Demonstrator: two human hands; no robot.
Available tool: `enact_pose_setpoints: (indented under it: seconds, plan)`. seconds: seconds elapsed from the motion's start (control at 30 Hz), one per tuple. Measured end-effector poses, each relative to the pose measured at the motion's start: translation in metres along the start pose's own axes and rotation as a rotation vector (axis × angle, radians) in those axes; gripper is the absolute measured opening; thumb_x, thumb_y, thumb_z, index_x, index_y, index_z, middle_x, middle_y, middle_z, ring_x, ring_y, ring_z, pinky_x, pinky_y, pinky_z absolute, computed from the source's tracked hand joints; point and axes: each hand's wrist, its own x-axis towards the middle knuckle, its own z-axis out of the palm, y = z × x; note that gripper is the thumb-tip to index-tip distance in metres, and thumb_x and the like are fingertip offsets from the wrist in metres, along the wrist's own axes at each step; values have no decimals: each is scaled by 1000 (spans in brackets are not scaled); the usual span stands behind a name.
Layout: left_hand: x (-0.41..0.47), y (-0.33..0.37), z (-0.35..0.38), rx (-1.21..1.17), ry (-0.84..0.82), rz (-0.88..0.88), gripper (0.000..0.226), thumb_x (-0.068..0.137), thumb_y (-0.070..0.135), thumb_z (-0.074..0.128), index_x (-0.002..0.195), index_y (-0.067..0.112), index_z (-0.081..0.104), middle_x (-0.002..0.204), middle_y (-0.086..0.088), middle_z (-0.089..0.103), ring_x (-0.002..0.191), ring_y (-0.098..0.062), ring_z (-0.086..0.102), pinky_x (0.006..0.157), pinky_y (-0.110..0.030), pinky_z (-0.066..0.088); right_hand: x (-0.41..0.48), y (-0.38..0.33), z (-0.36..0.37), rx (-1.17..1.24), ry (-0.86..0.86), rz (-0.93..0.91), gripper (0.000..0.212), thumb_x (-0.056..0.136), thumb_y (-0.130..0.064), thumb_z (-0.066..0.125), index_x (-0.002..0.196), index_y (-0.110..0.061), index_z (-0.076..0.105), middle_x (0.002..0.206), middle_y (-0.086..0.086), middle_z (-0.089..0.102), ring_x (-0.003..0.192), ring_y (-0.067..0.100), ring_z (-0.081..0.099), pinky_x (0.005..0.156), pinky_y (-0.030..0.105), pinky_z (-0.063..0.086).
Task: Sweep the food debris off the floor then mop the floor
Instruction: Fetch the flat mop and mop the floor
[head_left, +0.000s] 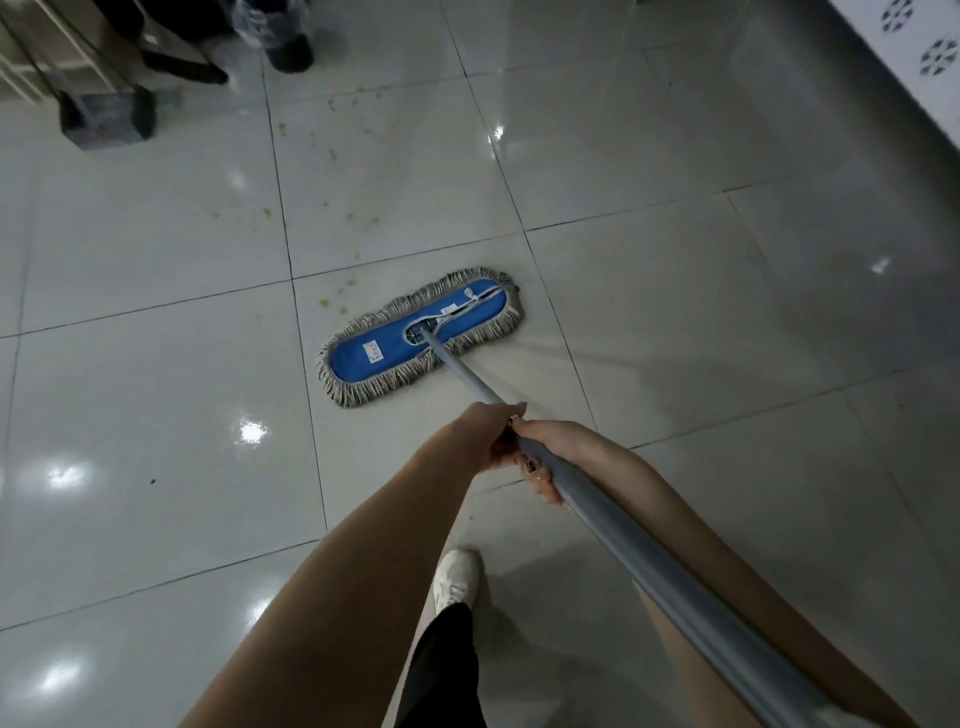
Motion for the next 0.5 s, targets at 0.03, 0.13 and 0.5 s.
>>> enact_pose_setpoints:
  seconds: [0.03, 0.13, 0.5]
  plan:
    - [7, 18, -9, -12, 12, 3, 27, 90, 25, 61, 75, 5, 53, 60, -8, 59, 32, -12, 57, 35, -17, 47, 4, -21, 6, 5, 0, -1, 48, 97, -49, 39, 67, -10, 38, 31, -1, 39, 19, 7, 36, 27, 8, 30]
    - [19, 48, -26, -50, 37, 17, 24, 88, 23, 63, 75, 5, 54, 64, -8, 59, 43, -14, 60, 36, -17, 46, 11, -57, 16, 18, -10, -15, 46, 97, -48, 38, 70, -11, 39, 30, -1, 38, 20, 7, 35, 28, 7, 29]
    - [43, 92, -28, -140, -80, -51, 21, 95, 15, 51, 79, 3, 44, 70, -10, 51, 58, -19, 55, 37, -19, 49, 9, -106, 8, 13, -11, 111, 52, 93, -53, 43, 63, -11, 43, 36, -2, 44, 22, 5, 40, 27, 9, 33]
